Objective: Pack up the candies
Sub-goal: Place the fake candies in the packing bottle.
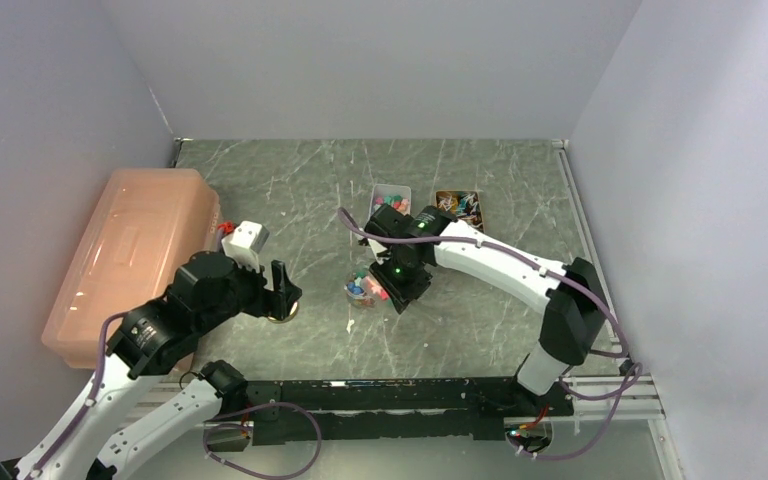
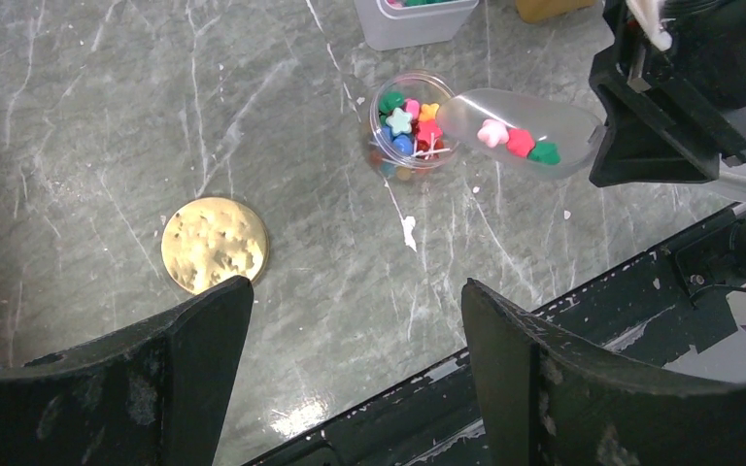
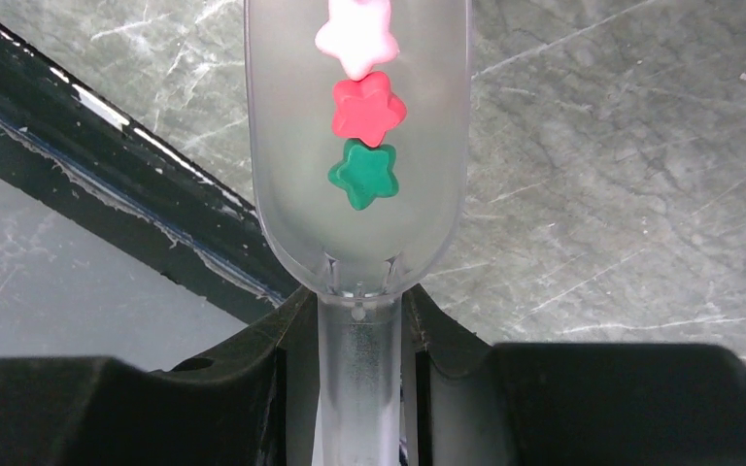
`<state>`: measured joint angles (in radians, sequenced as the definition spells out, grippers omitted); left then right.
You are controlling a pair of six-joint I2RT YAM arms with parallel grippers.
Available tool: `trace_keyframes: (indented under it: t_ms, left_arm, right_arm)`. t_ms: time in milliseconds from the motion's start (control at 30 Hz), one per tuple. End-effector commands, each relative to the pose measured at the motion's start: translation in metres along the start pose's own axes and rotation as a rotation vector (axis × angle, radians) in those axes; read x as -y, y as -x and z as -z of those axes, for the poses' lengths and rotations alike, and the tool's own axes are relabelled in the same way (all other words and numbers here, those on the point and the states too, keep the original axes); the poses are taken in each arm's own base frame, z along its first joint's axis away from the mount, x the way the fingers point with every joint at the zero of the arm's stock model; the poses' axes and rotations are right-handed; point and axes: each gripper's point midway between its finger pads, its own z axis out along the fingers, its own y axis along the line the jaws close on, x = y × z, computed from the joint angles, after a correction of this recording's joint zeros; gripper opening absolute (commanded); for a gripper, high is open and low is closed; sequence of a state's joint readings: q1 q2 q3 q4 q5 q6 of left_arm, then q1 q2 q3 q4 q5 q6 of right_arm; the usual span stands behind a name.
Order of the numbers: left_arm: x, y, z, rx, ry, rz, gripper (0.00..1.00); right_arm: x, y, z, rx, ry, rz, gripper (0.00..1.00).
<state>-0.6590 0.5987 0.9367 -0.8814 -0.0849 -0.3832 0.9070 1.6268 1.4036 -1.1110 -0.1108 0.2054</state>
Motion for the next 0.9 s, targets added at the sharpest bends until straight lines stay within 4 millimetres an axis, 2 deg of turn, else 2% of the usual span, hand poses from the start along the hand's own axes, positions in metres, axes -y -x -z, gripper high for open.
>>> trace_keyframes:
  t_ms: [0, 333, 867]
  left_arm:
    - [0.003, 0.011, 0.005, 0.048, -0.01, 0.013, 0.84]
    - [0.004, 0.012, 0.007, 0.056, -0.017, 0.011, 0.84]
    - [0.006, 0.014, 0.013, 0.079, -0.042, 0.006, 0.85]
  right_arm:
    - [-0.013, 0.003, 0.015, -0.027, 0.051, 0.008, 0.0]
    - [-0.024, 0.001, 0.019, -0.157, 0.111, -0.031, 0.0]
    - [-0.026, 0.017, 0.028, -0.173, 0.223, -0.153, 0.0]
